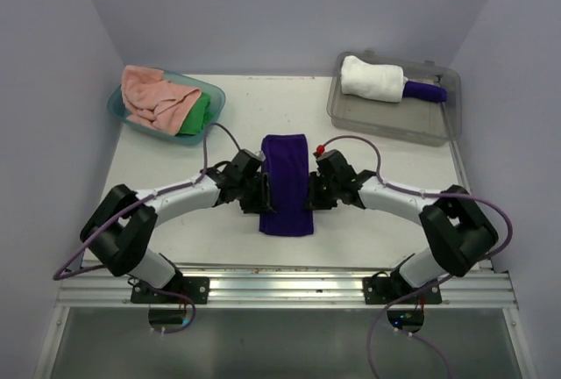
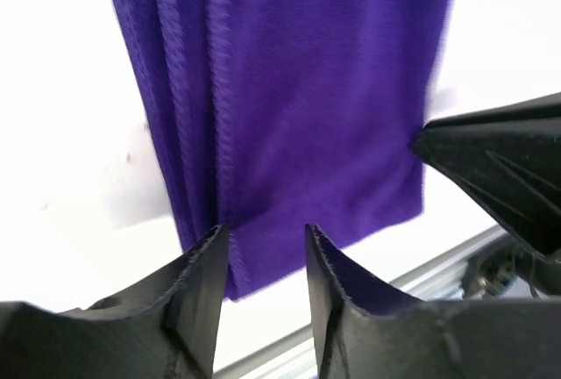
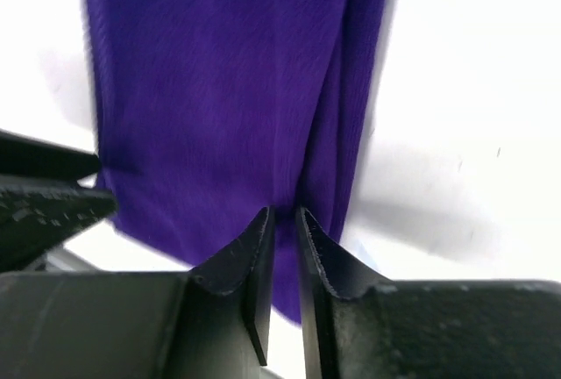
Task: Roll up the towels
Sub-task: Roll the towel
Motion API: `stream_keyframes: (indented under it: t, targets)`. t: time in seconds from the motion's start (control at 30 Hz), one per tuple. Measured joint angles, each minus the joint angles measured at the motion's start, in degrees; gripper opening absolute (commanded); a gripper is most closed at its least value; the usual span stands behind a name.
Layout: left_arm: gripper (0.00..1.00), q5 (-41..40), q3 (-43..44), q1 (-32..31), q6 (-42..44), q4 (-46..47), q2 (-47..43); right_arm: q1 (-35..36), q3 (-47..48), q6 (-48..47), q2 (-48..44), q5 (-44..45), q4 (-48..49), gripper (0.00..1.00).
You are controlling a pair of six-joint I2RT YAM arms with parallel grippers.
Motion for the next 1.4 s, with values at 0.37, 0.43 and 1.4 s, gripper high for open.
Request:
stream_keyframes:
  t: [0.37, 0.43, 1.4]
  targets:
    - [0.65, -1.0, -2.8, -0.2, 0.9, -6.0, -9.4, 1.8, -4.6, 1.7, -14.9, 4.1, -5.4, 0.49]
    - [0.71, -1.0, -4.9, -0.3, 0.9, -6.7, -9.7, 2.1, -6.1, 2.1, -15.2, 3.9, -6.1, 0.52]
    - [0.10, -0.3, -11.5, -0.3, -0.4, -0.3, -7.8, 6.4, -14.0, 12.0, -11.9, 0.5, 2.4, 0.35]
